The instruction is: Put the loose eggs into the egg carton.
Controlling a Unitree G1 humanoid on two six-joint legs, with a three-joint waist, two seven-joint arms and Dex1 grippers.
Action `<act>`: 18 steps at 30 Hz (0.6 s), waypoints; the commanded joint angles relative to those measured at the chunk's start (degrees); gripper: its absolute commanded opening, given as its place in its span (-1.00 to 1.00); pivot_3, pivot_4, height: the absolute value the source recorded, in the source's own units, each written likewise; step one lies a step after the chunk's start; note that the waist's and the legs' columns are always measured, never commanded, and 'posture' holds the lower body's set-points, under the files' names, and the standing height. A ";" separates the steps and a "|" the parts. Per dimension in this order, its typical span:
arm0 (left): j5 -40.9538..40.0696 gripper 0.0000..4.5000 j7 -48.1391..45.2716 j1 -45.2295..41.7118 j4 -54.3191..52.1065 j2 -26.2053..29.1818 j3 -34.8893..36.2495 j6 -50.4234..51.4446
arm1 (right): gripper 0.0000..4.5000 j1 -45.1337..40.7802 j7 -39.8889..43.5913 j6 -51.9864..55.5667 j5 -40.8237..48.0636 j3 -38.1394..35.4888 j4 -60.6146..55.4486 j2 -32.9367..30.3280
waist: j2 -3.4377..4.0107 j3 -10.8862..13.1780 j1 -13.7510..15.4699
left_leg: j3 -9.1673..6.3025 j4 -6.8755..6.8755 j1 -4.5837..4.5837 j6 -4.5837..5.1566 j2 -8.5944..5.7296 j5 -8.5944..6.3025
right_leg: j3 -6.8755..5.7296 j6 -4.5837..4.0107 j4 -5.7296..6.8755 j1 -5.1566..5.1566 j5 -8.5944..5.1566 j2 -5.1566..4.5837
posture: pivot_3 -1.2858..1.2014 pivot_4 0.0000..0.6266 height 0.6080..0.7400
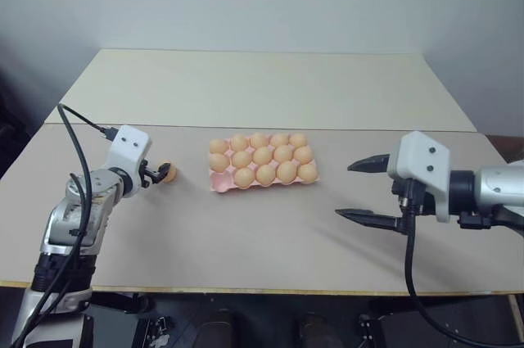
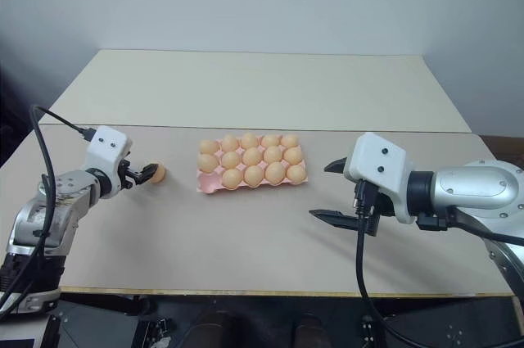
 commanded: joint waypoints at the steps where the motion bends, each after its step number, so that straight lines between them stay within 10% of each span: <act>1: 0.29 0.69 -0.50 -1.31 2.12 -1.37 -0.38 -1.74 | 1.00 -0.18 -1.45 0.83 0.96 -3.06 -1.79 -0.55 | 0.00 0.00 0.00 | 0.00 0.01 0.00 0.00 0.01 0.00 | -0.01 0.00 0.00 0.01 0.00 0.02 | 0.03 -0.52 1.00; 18: 5.57 0.69 -1.13 -0.64 5.31 -2.22 -3.39 -4.52 | 1.00 1.31 -2.85 2.00 0.70 -5.17 -2.54 -1.08 | -0.01 -0.01 0.08 | -0.03 0.11 -0.02 0.01 -0.01 -0.01 | -0.05 0.01 -0.01 0.06 0.00 0.00 | 0.03 -0.52 1.00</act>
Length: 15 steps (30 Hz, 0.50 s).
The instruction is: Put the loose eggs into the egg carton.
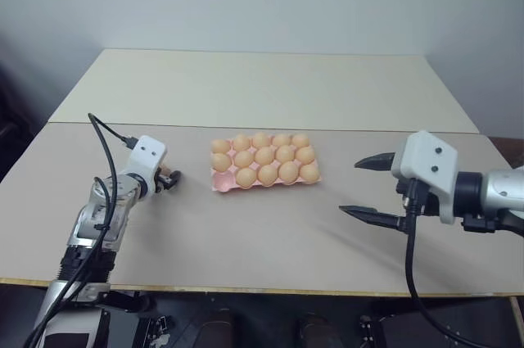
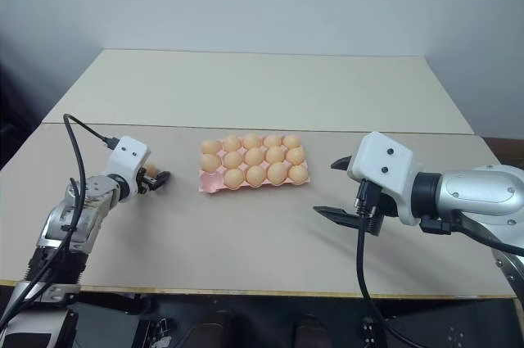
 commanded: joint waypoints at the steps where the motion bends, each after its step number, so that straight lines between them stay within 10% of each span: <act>1: 0.27 0.69 -0.79 1.66 -3.04 1.45 0.98 1.89 | 1.00 -0.09 -0.43 0.20 0.63 -2.39 -0.87 -0.77 | 0.00 0.00 -0.02 | 0.00 0.00 0.00 0.00 0.00 0.00 | 0.00 0.00 -0.01 0.00 0.00 0.00 | 0.03 -0.52 1.00; 9: 2.38 0.01 -1.43 5.73 -8.39 5.10 0.36 4.25 | 1.00 -0.48 -0.29 -0.44 0.08 -1.23 -0.17 -0.62 | 0.00 0.00 -0.30 | 0.01 -0.01 0.02 0.00 0.06 0.00 | 0.03 0.00 0.00 -0.01 0.00 0.06 | 0.03 -0.52 1.00; 15: 0.48 -0.13 -1.87 7.68 -11.07 4.90 2.21 6.21 | 1.00 -0.86 -0.34 -0.67 -0.10 -0.68 0.28 -0.44 | 0.00 0.00 -0.23 | 0.00 -0.01 0.02 0.00 0.07 0.00 | 0.03 0.00 0.00 -0.01 0.00 0.04 | 0.03 -0.52 1.00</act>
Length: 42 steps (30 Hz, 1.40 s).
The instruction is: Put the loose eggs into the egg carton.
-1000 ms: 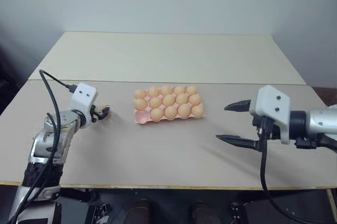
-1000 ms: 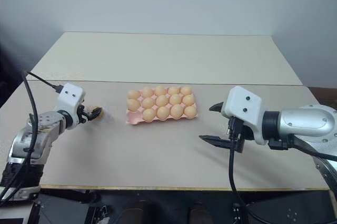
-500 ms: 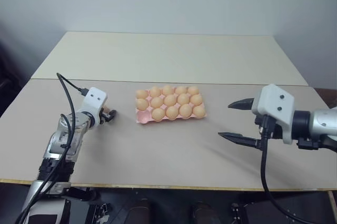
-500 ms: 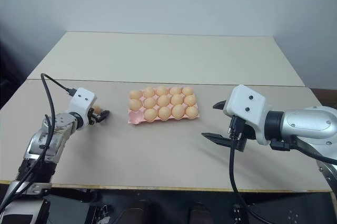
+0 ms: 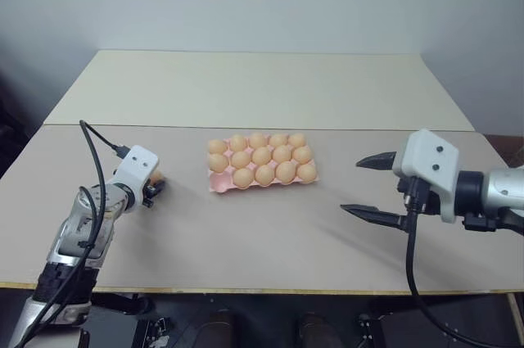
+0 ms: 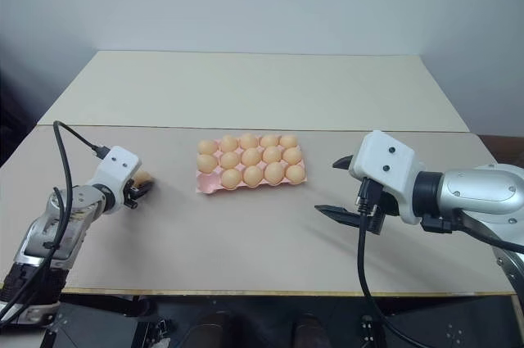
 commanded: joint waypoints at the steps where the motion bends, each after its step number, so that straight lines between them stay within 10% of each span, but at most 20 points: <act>1: -0.14 -0.16 -0.37 0.54 -1.49 0.34 1.26 0.83 | 1.00 -0.88 -0.37 -0.74 -0.11 -0.59 -0.24 -0.38 | 0.00 0.00 0.00 | 0.00 0.00 0.00 0.00 0.00 0.00 | 0.00 0.00 0.00 0.00 0.00 0.00 | 0.03 -0.52 1.00; 18: -17.87 -0.18 -18.14 -1.12 -8.30 -10.67 5.50 -25.53 | 1.00 -0.64 -2.87 -0.27 -0.48 -1.30 -1.61 0.30 | 0.00 0.00 0.25 | -0.05 0.09 -0.19 0.00 0.01 0.00 | -0.07 0.00 -0.05 -0.06 0.00 -0.09 | 0.03 -0.52 1.00; 40: -12.88 -0.18 -24.90 -8.29 12.19 -11.35 -0.51 -41.13 | 1.00 3.55 -9.15 2.67 1.70 -5.79 -6.60 1.84 | 0.00 0.00 0.23 | -0.06 0.15 -0.14 0.03 -0.04 -0.01 | -0.10 0.01 -0.03 0.01 0.01 0.03 | 0.03 -0.52 1.00; 42: -11.91 0.13 -25.13 -8.74 13.89 -11.49 -1.28 -42.63 | 1.00 3.61 -9.36 2.82 1.88 -5.97 -6.73 1.83 | 0.00 0.00 0.22 | -0.06 0.15 -0.16 0.03 -0.04 -0.01 | -0.11 0.01 -0.05 0.00 0.01 0.03 | 0.03 -0.52 1.00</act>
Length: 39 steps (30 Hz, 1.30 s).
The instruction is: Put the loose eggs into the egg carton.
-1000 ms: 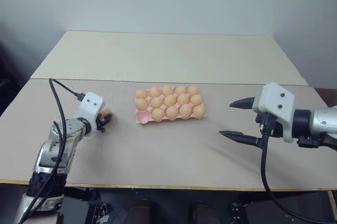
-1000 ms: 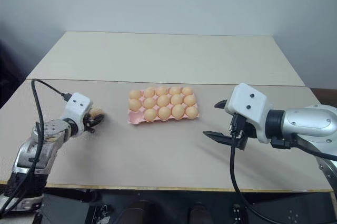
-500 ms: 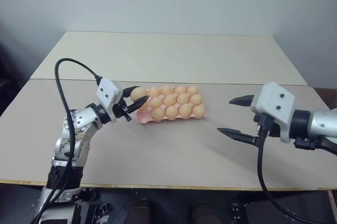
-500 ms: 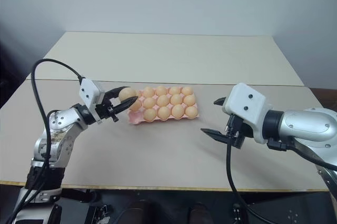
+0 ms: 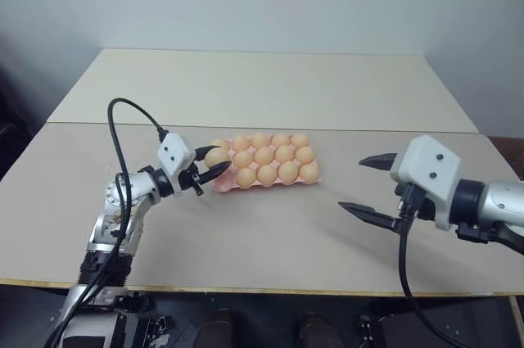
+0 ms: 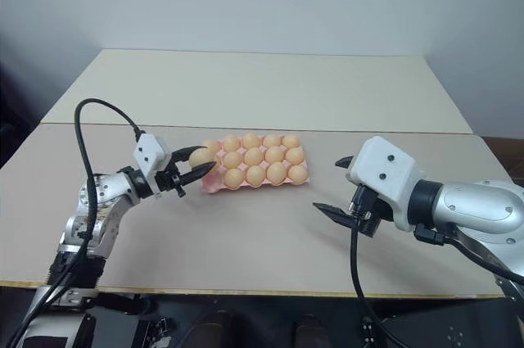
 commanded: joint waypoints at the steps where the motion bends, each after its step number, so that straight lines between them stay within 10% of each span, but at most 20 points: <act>1: 1.39 0.26 -0.67 -1.84 1.62 -0.12 -0.67 -3.54 | 1.00 -0.17 -0.72 0.20 0.52 -2.96 -0.97 -0.33 | 0.00 0.00 -0.01 | 0.00 0.00 0.00 0.00 0.00 0.00 | 0.01 0.00 0.00 0.00 0.00 0.00 | 0.03 -0.52 1.00; 5: 3.13 0.80 0.59 -3.23 4.87 -1.35 -1.10 -6.71 | 1.00 -0.17 -0.97 0.47 1.02 -3.42 -0.99 -0.39 | 0.00 0.00 0.01 | 0.01 0.00 0.00 0.00 -0.01 0.00 | 0.01 0.00 0.00 0.00 0.00 0.00 | 0.03 -0.52 1.00; 17: -6.14 0.80 -1.30 -2.71 -0.74 3.03 7.84 -0.32 | 1.00 -0.07 -0.47 0.57 1.54 -4.19 -0.97 -0.71 | 0.00 0.00 -0.26 | 0.00 0.01 0.00 0.00 0.05 0.00 | 0.01 0.00 0.02 -0.02 0.00 0.04 | 0.03 -0.52 1.00; 27: -15.34 0.80 -11.62 15.58 -17.06 21.24 21.26 10.39 | 1.00 -0.40 5.62 -2.38 1.31 -4.43 2.99 -2.82 | 0.00 0.00 -1.20 | 0.02 -0.06 0.10 0.00 0.16 0.00 | 0.05 0.00 -0.01 0.02 0.00 0.03 | 0.03 -0.52 1.00; 39: -21.56 0.80 -17.51 32.64 -26.88 29.39 38.80 21.12 | 1.00 3.53 23.89 -7.67 2.79 -11.62 10.72 -7.59 | 0.01 0.01 -0.83 | 0.05 -0.15 0.22 0.01 0.18 -0.01 | 0.05 0.00 -0.05 0.09 -0.01 -0.02 | 0.03 -0.52 1.00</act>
